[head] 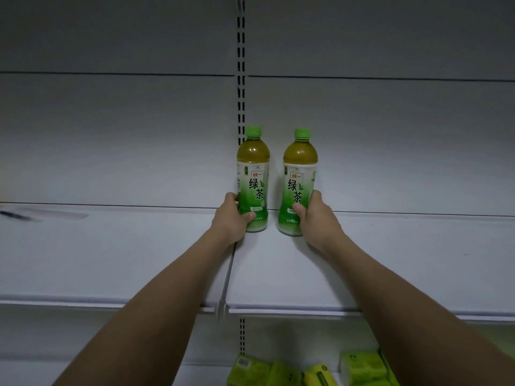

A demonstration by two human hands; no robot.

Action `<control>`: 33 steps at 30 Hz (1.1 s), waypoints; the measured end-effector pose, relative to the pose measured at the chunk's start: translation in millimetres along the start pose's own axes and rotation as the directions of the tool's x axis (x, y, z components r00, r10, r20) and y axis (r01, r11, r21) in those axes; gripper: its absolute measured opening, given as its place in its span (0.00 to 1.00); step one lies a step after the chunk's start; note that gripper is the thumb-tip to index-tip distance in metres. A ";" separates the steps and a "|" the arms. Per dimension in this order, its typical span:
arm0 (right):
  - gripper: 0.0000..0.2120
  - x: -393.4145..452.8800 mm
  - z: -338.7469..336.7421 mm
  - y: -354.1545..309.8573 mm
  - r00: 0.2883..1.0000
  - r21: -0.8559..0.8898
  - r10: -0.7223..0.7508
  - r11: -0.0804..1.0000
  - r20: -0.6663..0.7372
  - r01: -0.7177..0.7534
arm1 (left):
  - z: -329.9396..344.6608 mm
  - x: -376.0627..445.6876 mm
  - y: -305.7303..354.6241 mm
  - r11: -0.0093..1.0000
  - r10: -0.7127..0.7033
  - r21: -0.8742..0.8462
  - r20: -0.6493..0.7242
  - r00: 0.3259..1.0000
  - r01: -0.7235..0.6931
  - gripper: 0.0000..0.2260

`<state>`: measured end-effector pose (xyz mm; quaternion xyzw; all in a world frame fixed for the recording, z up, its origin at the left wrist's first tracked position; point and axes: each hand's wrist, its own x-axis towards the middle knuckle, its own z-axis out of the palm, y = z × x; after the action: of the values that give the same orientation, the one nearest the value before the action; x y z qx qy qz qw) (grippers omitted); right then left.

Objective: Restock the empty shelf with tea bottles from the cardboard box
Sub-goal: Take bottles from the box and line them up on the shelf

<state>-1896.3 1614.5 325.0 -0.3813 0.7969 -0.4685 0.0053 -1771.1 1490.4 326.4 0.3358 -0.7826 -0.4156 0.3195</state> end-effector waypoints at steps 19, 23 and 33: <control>0.17 26.4 13.6 22.1 0.987 0.149 -0.060 0.985 -0.149 0.083 | 5.3 21.9 -25.4 0.997 0.078 0.028 -0.261 0.962 -0.073 0.17; 0.17 27.7 15.9 24.6 0.989 0.146 -0.077 0.985 -0.123 0.095 | 5.6 22.9 -26.6 0.995 0.102 0.032 -0.250 0.963 -0.097 0.16; 0.17 26.5 13.4 20.0 0.998 0.212 -0.038 0.976 -0.047 0.047 | 3.4 19.7 -25.4 0.992 0.126 0.050 -0.213 0.969 -0.118 0.17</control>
<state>-1922.2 1593.8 311.7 -0.3855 0.7336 -0.5594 0.0190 -1778.3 1465.3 307.2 0.3360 -0.7700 -0.3419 0.4210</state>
